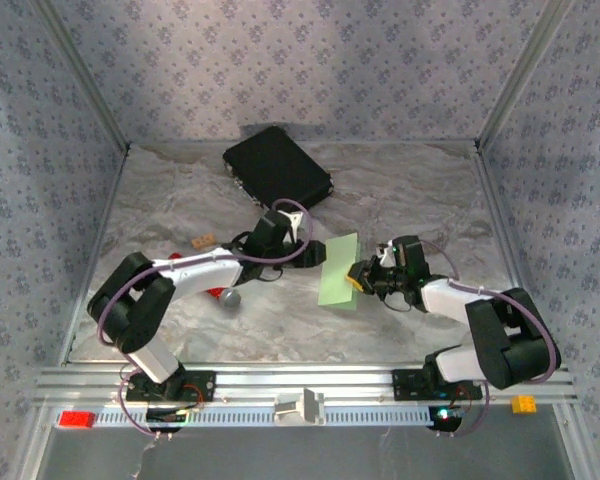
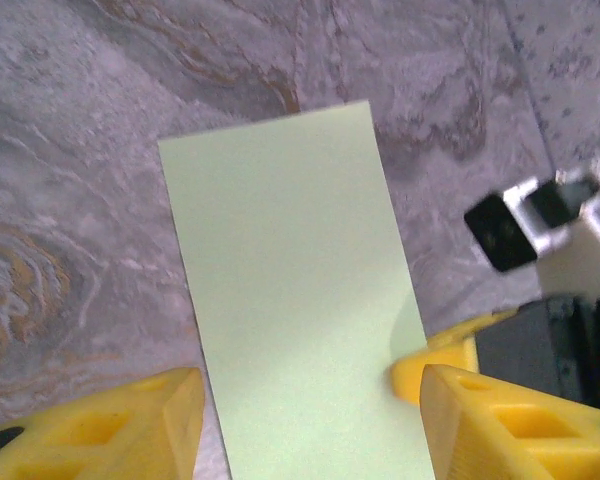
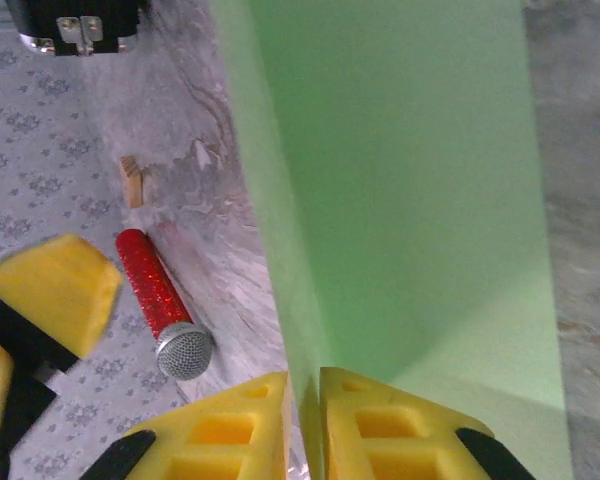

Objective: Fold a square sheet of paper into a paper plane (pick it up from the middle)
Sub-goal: Fold the triangle a second time at the center of the table.

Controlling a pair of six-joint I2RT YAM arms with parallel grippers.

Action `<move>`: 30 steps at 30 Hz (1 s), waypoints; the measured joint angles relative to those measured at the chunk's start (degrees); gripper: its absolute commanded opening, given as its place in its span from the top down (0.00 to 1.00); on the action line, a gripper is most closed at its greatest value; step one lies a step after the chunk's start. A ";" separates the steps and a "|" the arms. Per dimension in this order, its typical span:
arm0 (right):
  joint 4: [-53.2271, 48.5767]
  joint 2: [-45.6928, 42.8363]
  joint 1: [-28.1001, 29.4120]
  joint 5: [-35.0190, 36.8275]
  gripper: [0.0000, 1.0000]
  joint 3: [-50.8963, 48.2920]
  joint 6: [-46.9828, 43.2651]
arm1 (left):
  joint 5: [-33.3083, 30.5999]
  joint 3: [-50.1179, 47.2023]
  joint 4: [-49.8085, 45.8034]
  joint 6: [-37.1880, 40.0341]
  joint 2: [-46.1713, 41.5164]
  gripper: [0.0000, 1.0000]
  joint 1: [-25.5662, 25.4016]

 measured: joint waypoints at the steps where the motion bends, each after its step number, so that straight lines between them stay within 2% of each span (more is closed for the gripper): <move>1: 0.02 0.87 -0.42 -0.79 0.82 0.70 -0.46 | -0.79 -0.44 0.13 1.44 -0.33 0.42 -1.27; 8: -0.61 6.82 -1.99 -4.59 0.83 3.21 -3.43 | -5.16 -0.76 2.21 13.40 -0.79 0.41 -11.10; 11: -1.27 7.28 -2.67 -5.31 0.83 3.26 -4.15 | -7.43 -0.09 -0.85 16.28 -0.79 0.39 -13.81; 15: -1.62 7.28 -3.28 -6.16 0.83 3.37 -4.70 | -14.45 1.36 -5.11 20.87 -0.79 0.35 -18.49; 20: -2.19 7.28 -3.50 -6.71 0.82 3.72 -5.11 | -24.00 2.47 -9.51 26.32 -0.42 0.31 -26.67; 23: -2.36 7.28 -3.54 -6.88 0.82 4.09 -5.49 | -29.14 4.07 -11.32 29.00 1.49 0.30 -28.94; 30: -3.28 7.28 -3.85 -7.19 0.82 4.22 -5.99 | -36.02 9.77 -14.95 33.97 7.87 0.29 -29.94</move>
